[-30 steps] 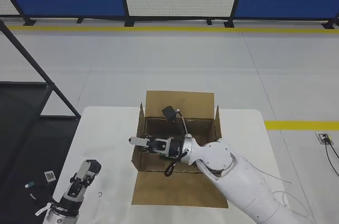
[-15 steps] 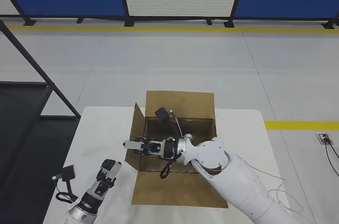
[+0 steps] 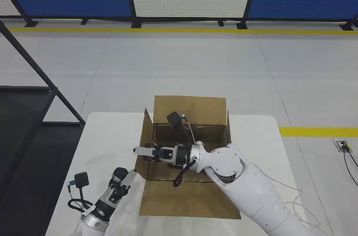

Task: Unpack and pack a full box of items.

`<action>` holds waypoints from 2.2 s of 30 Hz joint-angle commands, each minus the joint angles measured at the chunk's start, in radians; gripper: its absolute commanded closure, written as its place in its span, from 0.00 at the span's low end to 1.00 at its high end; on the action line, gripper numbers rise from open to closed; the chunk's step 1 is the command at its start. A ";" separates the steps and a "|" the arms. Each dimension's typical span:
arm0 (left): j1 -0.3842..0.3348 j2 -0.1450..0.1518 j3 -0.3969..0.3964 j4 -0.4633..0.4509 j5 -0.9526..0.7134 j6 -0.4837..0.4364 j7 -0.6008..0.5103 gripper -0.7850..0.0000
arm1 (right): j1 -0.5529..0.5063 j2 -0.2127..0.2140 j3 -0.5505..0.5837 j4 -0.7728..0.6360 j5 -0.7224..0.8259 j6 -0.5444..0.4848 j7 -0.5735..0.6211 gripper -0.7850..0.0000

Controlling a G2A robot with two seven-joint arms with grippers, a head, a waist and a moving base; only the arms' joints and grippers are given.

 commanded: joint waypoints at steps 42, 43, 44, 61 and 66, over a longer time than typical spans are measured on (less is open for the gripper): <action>0.000 0.008 -0.078 -0.014 -0.115 -0.027 0.039 0.00 | -0.751 0.149 0.673 -0.596 -0.325 0.144 -0.317 0.00; -0.001 0.008 -0.076 -0.014 -0.113 -0.025 0.038 0.00 | -0.763 0.149 0.685 -0.588 -0.319 0.141 -0.329 0.00; -0.002 0.008 -0.075 -0.014 -0.112 -0.024 0.038 0.00 | -0.774 0.150 0.695 -0.581 -0.319 0.141 -0.342 0.00; -0.003 0.010 -0.062 -0.017 -0.096 -0.016 0.045 0.00 | -0.788 0.147 0.709 -0.409 -0.259 0.143 -0.427 0.00; -0.003 0.010 -0.059 -0.015 -0.094 -0.013 0.048 0.00 | -0.777 0.147 0.707 -0.374 -0.241 0.127 -0.415 0.00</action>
